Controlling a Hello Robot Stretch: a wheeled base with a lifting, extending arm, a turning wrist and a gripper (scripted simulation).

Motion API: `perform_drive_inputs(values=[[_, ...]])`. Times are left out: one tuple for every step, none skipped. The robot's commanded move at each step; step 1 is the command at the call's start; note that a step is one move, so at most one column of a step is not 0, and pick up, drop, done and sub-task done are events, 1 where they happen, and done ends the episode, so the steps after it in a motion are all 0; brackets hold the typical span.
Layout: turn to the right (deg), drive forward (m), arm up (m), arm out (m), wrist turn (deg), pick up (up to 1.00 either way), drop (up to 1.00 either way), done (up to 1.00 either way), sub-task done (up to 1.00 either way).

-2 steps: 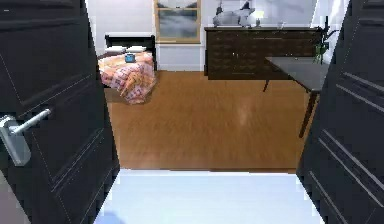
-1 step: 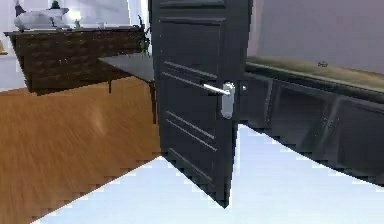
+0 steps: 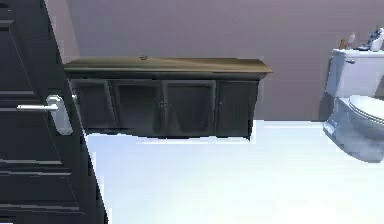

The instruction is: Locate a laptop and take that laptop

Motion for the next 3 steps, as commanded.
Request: perform_drive_inputs(values=[[0.0, 0.05, 0.0, 0.0, 0.0, 0.0, 0.0, 0.0, 0.0], [-45.0, 0.0, 0.0, 0.0, 0.0, 0.0, 0.0, 0.0, 0.0], [-33.0, 0.0, 0.0, 0.0, 0.0, 0.0, 0.0, 0.0, 0.0]])
